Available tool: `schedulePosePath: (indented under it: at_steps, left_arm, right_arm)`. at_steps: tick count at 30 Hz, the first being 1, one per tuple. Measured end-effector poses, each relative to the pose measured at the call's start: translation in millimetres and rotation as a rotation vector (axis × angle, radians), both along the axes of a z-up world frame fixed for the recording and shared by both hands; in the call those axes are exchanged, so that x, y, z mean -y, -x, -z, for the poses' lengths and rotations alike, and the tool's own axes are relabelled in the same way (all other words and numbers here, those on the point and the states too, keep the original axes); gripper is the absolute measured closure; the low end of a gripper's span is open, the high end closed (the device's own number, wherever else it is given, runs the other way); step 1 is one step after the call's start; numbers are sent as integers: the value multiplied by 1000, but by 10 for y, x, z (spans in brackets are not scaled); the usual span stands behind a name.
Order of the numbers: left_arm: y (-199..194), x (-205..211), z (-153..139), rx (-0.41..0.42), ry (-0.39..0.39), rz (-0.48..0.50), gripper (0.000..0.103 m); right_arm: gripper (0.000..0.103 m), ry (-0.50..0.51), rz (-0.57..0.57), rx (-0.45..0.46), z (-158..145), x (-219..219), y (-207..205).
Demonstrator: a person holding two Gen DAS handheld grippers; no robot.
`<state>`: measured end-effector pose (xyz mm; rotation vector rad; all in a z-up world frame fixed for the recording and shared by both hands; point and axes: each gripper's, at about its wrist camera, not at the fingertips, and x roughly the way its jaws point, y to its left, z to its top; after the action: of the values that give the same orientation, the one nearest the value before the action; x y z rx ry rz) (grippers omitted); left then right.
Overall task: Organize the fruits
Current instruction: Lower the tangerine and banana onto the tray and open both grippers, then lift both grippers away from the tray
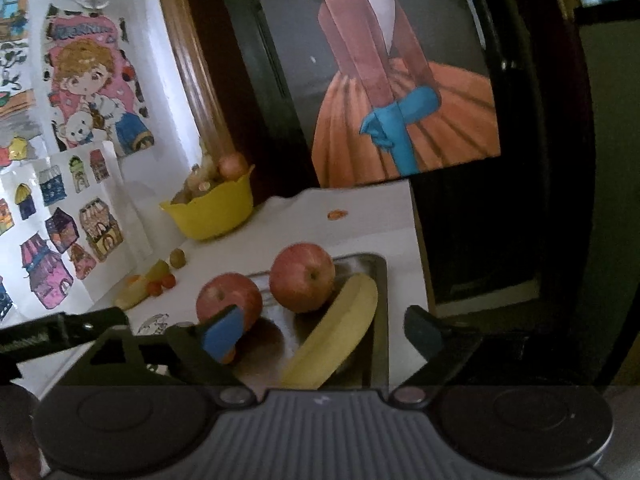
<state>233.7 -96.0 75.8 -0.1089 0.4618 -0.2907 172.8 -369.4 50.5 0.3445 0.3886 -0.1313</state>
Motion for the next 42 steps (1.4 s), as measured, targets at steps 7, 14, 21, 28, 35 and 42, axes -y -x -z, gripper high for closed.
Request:
schedulePosePath:
  at_steps: [7,14,21,28,35,42]
  left_arm:
    - [262,-410,-38,31,18,-50,1]
    - [555,-860,104,11,-9,-90,1]
    - [747,-1345,303,-27,10,-183,1]
    - [787,-1677,365,-43,19,-264,1]
    - [763,-1803,372,-70,95,-287,1]
    - [657,-1741,432,-94,71,-272,1]
  right_arm:
    - [0,96,5,41,-174,-312,331]
    - [0,128,-49,-9,-193,-655,666]
    - [0,129,-94,-90,-133,-936,892]
    - [0,132,-168,-136,-80,-1289,849]
    - [0,148,-260,-179,-58,-1634,724]
    - [0,180,-295,-190,-76,-1792,594]
